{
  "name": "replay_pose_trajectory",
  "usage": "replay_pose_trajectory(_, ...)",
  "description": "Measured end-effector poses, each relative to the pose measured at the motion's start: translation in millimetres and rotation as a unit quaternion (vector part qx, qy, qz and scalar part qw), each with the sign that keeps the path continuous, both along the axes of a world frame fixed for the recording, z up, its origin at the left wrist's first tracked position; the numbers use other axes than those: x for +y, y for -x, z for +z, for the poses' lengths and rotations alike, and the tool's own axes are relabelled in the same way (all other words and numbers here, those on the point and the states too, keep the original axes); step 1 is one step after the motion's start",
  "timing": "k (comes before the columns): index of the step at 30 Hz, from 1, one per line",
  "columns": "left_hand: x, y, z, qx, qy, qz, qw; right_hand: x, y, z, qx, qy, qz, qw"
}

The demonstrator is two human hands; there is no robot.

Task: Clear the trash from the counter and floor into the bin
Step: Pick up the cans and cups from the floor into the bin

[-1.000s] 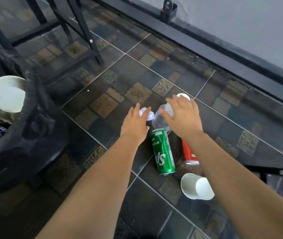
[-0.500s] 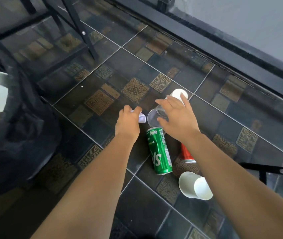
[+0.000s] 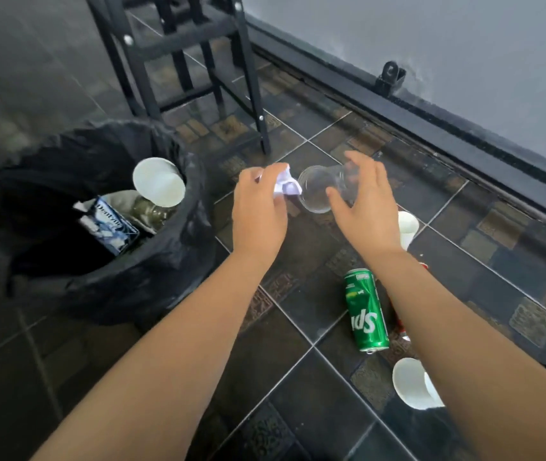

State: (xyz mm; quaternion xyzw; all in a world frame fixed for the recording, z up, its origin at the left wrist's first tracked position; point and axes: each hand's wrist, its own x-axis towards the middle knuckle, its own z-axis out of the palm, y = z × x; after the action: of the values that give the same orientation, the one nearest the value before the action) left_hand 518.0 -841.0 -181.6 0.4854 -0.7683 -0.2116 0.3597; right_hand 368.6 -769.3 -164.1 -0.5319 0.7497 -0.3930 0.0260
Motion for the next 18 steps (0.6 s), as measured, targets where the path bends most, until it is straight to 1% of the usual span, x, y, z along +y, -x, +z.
replay_pose_trajectory(3,-0.3,-23.1,37.6,0.048,0.059,0.025,0.997,-16.8,-28.5,30.0,-0.033,0.06,0.002,0.998)
replay_pose_trajectory(5,-3.5,-44.1,57.6,0.055,0.088,0.049,0.993,-29.9,-48.6,50.5,-0.066,0.094,0.01,0.993)
replay_pose_trajectory(7,-11.5,-69.3,70.8,0.044,0.082,0.087,0.992,-44.0,-69.4,66.6,-0.086,0.119,0.033,0.989)
replay_pose_trajectory(10,-22.5,-111.0,81.4,0.02,0.055,0.161,0.985,-64.5,-102.0,81.5,-0.095,0.134,0.085,0.983)
replay_pose_trajectory(13,-27.2,-152.7,82.2,-0.026,0.032,0.223,0.974,-82.1,-133.4,84.4,-0.076,0.13,0.14,0.979)
replay_pose_trajectory(18,-21.4,-209.1,68.5,-0.13,0.011,0.26,0.957,-100.8,-172.7,69.3,-0.042,0.088,0.2,0.975)
